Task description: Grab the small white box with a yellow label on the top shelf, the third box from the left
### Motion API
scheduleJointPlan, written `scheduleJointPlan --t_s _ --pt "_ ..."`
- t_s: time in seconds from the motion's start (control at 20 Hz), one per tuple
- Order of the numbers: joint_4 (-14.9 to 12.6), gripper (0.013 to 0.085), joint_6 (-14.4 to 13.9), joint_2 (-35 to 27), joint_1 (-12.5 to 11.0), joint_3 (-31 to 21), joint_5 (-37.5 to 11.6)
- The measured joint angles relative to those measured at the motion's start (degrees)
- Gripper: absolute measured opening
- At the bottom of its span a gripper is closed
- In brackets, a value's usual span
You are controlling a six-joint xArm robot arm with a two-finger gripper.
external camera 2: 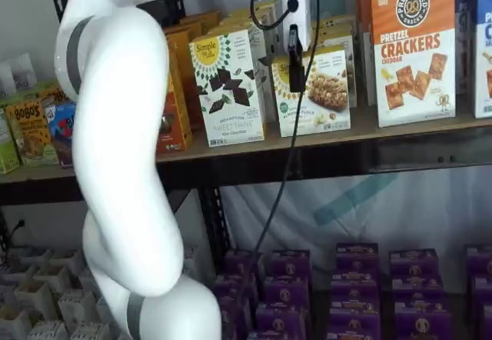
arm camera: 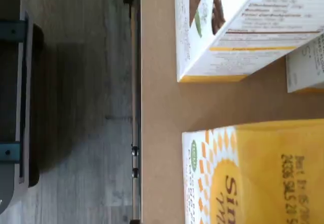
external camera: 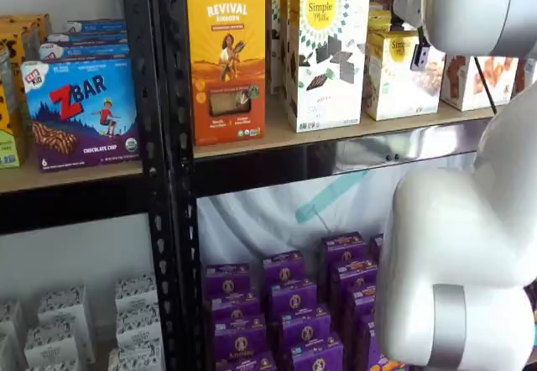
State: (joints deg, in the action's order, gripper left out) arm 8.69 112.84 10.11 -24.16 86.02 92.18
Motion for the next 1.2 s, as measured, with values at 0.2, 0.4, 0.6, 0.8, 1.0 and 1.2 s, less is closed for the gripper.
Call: scheduleJointPlan --t_s 0.2,0.4,0.6,0.8,1.0,1.2 --pt "0.48 0.077 0.1 0.73 -0.06 -1.34 -1.0" --pt "1.46 0.069 0.21 1.03 -0.27 -1.86 -1.22" --pt "2.34 0.061 0.36 1.27 -0.53 -2.17 -1.52" --pt "2.7 0.061 0.5 1.63 -0.65 -2.67 -2.25" --pt "2.9 0.049 0.58 1.6 -0.75 -2.65 -2.21" --pt "2.61 0.049 0.57 1.42 -0.71 -2.45 -2.01"
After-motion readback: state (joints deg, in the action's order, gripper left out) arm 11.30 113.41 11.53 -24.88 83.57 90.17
